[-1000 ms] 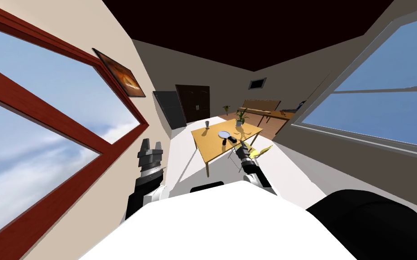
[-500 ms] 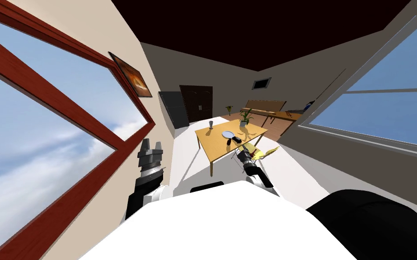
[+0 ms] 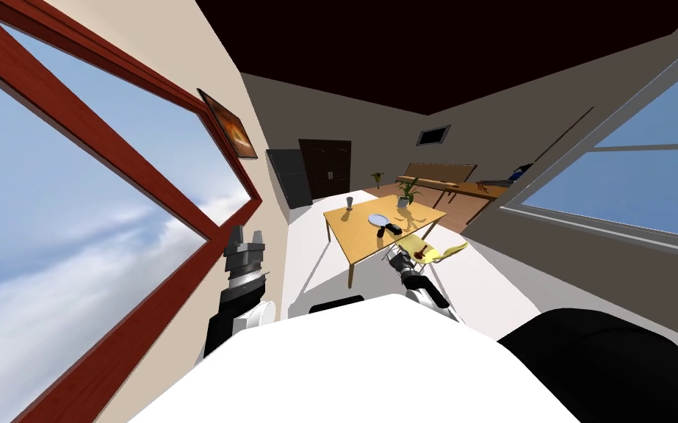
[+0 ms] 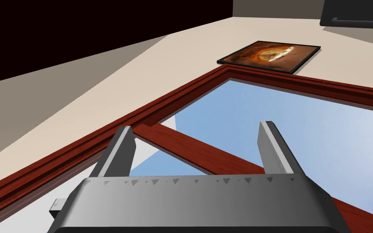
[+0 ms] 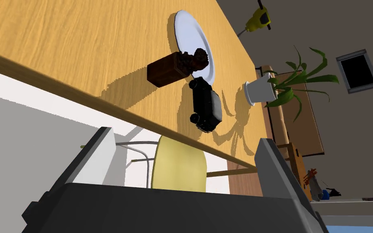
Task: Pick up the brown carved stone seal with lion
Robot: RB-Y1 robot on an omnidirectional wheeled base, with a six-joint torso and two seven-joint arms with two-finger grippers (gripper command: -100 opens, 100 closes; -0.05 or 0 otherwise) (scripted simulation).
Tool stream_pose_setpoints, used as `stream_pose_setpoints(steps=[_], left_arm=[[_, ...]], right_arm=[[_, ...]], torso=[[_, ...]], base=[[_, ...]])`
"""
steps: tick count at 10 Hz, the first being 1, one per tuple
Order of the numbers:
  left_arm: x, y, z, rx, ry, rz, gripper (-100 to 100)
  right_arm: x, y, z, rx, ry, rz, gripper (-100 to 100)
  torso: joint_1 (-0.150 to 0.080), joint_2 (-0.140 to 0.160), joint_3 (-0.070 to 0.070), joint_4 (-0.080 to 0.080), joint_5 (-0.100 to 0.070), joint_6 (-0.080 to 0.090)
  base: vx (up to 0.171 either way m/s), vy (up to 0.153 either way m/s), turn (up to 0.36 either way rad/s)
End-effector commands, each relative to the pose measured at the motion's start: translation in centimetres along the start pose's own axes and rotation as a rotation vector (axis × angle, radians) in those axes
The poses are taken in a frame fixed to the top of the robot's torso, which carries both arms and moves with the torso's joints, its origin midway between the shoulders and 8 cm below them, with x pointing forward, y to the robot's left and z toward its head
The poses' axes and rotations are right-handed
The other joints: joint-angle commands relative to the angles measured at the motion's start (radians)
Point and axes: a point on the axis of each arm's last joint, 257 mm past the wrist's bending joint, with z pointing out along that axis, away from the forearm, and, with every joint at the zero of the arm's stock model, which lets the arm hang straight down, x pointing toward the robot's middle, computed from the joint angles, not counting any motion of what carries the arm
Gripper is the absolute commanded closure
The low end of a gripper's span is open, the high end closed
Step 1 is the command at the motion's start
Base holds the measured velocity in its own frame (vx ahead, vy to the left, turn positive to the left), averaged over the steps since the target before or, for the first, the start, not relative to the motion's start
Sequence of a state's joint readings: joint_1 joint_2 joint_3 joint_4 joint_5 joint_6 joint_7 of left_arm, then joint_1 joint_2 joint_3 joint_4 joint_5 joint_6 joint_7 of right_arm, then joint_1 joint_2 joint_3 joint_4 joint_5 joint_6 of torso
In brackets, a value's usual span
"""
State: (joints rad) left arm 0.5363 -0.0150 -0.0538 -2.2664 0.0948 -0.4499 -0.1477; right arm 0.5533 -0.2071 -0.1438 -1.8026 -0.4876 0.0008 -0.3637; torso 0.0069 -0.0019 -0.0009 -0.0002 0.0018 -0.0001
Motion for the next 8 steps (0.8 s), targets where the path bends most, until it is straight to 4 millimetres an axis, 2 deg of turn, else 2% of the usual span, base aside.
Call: stream_pose_setpoints(steps=[1, 2, 3, 4, 5, 8], left_arm=[[0.0, 0.0, 0.0, 0.000, 0.000, 0.000, 0], [0.0, 0.0, 0.0, 0.000, 0.000, 0.000, 0], [0.0, 0.0, 0.0, 0.000, 0.000, 0.000, 0], [0.0, 0.0, 0.0, 0.000, 0.000, 0.000, 0], [0.0, 0.0, 0.0, 0.000, 0.000, 0.000, 0], [0.0, 0.0, 0.0, 0.000, 0.000, 0.000, 0]], right_arm=[[-2.5, -1.1, 0.0, 0.040, -0.047, 0.054, -100], [-4.9, -1.8, -0.1, 0.073, -0.096, 0.110, -100], [-5.6, -2.4, -0.3, 0.085, -0.112, 0.133, -100], [-8.0, -3.2, -0.6, 0.117, -0.164, 0.193, -100], [-8.7, -3.7, -0.8, 0.125, -0.180, 0.213, -100], [-14.0, -5.0, -1.8, 0.175, -0.299, 0.348, -100]], torso=[[0.000, 0.000, 0.000, 0.000, 0.000, 0.000], [-0.001, 0.000, 0.000, 0.000, 0.000, 0.000], [-0.001, -0.001, -0.001, 0.000, 0.000, 0.000], [-0.001, -0.001, 0.000, 0.000, 0.000, 0.000], [-0.002, -0.001, 0.000, 0.000, 0.000, 0.000], [0.000, -0.002, -0.001, -0.001, 0.000, 0.000]], base=[[0.046, 0.101, 0.059], [0.066, 0.118, 0.101], [0.060, 0.102, 0.036], [0.057, 0.094, 0.088], [0.042, 0.082, 0.039], [0.092, 0.118, 0.070]])
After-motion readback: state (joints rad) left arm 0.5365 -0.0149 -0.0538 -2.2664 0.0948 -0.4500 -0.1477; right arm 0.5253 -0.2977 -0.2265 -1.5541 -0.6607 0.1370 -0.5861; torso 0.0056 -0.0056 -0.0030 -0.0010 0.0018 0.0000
